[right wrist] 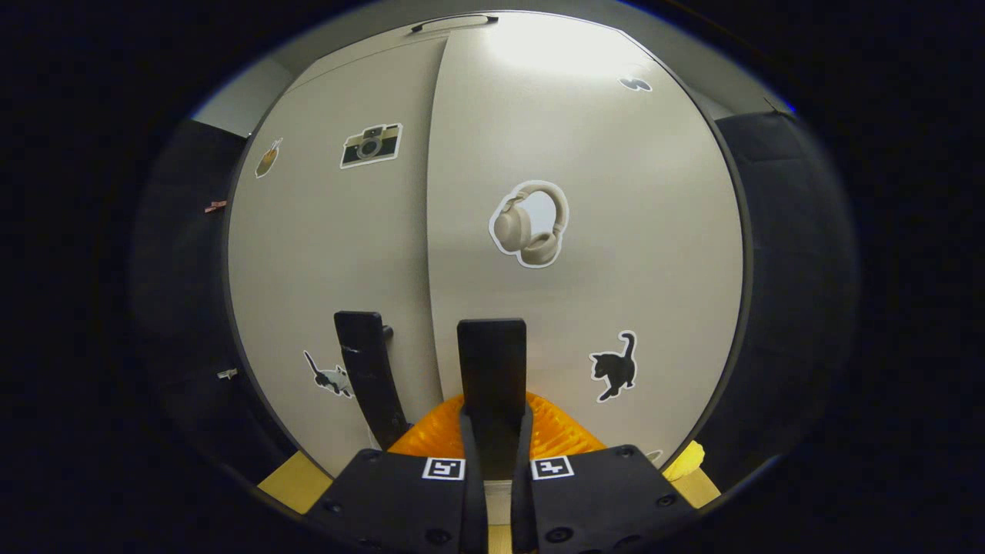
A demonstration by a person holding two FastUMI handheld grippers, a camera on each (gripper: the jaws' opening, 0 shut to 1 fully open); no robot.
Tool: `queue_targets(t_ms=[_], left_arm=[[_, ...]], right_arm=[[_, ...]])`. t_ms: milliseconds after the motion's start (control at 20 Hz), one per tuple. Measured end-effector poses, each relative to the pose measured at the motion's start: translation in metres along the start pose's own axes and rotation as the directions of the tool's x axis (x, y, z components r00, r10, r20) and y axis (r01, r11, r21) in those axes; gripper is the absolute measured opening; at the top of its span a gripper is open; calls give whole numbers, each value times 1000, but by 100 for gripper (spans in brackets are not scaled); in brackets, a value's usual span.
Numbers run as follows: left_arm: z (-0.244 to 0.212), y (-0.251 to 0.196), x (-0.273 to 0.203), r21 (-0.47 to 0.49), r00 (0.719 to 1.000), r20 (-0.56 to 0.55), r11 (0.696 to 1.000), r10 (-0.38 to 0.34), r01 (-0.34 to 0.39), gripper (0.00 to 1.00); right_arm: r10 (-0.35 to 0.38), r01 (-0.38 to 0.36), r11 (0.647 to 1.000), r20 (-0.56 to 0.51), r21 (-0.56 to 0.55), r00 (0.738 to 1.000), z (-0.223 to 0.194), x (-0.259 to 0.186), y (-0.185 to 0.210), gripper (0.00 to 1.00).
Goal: Open the right door of the double-door shoe cabinet with the right hand, and open the left door with the left hand.
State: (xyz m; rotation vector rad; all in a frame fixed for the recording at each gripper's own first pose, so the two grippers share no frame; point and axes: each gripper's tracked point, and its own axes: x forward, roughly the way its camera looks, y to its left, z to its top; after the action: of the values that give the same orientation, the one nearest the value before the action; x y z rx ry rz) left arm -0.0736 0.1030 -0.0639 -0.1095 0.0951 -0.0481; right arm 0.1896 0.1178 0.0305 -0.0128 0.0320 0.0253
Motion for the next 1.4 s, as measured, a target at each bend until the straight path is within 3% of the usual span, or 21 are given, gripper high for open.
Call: queue_targets(t_ms=[350, 550, 900, 1150, 1400], left_arm=[[16, -57, -2, 4, 999, 25, 1000, 29, -29, 95], [26, -92, -10, 17, 994, 43, 995, 101, -102, 95], [18, -148, -29, -54, 974, 46, 974, 223, -221, 95], [-3, -187, -36, -43, 970, 10, 969, 242, -241, 95], [-10, -215, -29, -28, 979, -7, 979, 203, -203, 95]], right_arm=[[134, -134, 991, 11, 21, 991, 4, -24, -7, 16], [235, -235, 972, -1, 8, 972, 5, -40, -14, 16], [374, -374, 927, -8, -12, 927, 8, -63, -31, 16], [394, -394, 919, -12, -15, 919, 7, -81, -59, 16], [325, -326, 944, -18, -61, 946, 8, -90, -92, 15]])
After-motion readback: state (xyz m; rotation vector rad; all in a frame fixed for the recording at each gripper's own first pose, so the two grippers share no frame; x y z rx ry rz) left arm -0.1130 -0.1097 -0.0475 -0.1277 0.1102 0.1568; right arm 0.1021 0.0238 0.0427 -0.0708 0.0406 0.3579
